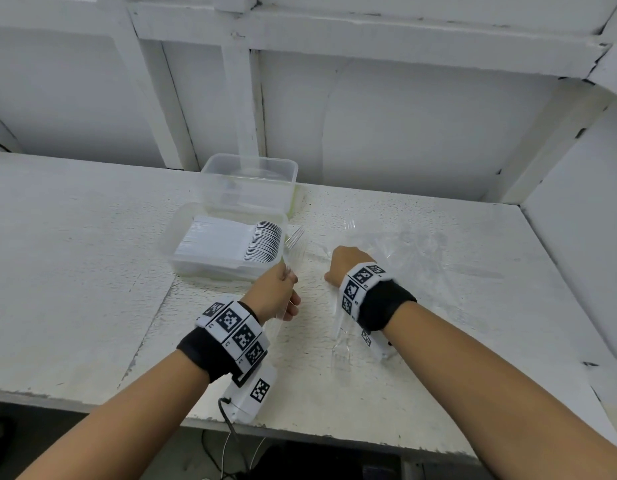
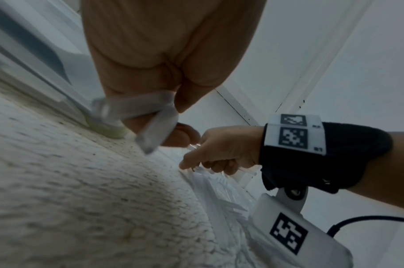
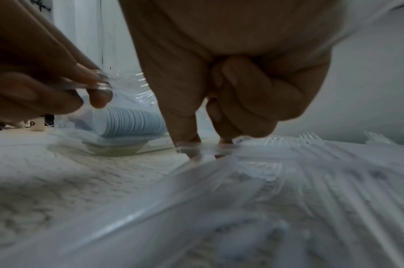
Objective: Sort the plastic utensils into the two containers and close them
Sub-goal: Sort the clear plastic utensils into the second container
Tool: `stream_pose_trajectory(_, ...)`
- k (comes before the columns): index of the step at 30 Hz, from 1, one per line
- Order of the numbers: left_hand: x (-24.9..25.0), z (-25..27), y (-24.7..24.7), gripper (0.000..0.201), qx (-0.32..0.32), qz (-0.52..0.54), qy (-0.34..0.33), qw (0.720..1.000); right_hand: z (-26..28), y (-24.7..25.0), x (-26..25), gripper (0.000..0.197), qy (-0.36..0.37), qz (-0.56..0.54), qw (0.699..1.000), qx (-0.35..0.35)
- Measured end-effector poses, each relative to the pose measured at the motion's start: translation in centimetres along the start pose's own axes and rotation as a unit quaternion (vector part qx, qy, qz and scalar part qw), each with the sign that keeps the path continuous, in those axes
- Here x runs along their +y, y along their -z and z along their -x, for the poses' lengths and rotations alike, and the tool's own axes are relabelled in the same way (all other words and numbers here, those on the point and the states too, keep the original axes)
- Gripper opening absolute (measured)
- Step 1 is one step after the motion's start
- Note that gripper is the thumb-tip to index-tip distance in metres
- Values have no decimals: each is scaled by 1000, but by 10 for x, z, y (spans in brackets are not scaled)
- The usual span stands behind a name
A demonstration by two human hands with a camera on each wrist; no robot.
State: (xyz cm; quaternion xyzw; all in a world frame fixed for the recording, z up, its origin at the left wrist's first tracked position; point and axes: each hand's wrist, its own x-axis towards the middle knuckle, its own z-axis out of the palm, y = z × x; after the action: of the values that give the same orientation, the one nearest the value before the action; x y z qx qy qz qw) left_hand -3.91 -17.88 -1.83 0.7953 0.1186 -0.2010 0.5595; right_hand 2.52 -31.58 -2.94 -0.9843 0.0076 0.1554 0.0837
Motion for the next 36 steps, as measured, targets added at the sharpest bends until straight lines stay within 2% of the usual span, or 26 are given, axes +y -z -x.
stream_pose_trajectory(4, -3, -1, 1, 18, 3, -8, 4, 1000, -2, 1, 1, 30, -10, -80, 997, -16)
stream_pose_trajectory(7, -5, -4, -1, 17, 14, -36, -12, 999, -1, 10, 7, 36, -28, -223, 974, -6)
stream_pose_trajectory(11, -8, -8, -13, 21, 5, -55, -30, 998, 17, 31, 29, 26, -80, -462, 883, 30)
stream_pose_trajectory(15, -10, -12, -32, 38, -25, -127, -53, 990, 45, 44, 52, 15, -67, -586, 807, -8)
stream_pose_trajectory(16, -10, -14, -38, 41, -32, -153, -55, 986, 51, 44, 56, 12, -64, -600, 797, -9)
stream_pose_trajectory(19, -9, -17, -52, 50, -61, -233, -64, 969, 64, 36, 70, 9, -72, -584, 808, -9)
stream_pose_trajectory(22, -7, -20, -58, 45, -71, -273, -64, 957, 69, 25, 81, 14, -80, -558, 826, -15)
stream_pose_trajectory(24, -6, -21, -57, 43, -79, -253, -61, 962, 73, 21, 85, 16, -86, -540, 837, -20)
stream_pose_trajectory(28, -1, -14, -46, 21, -72, -218, -63, 971, 76, 18, 88, 13, -104, -518, 848, -22)
stream_pose_trajectory(30, 0, -10, -38, 22, -52, -214, -67, 973, 75, 19, 86, 10, -107, -505, 856, -14)
stream_pose_trajectory(33, 1, -3, -21, 20, -19, -205, -76, 976, 69, 22, 81, 20, -96, -472, 876, 6)
stream_pose_trajectory(36, 1, 4, -3, 18, -6, -171, -79, 982, 59, 24, 71, 20, -77, -405, 911, 22)
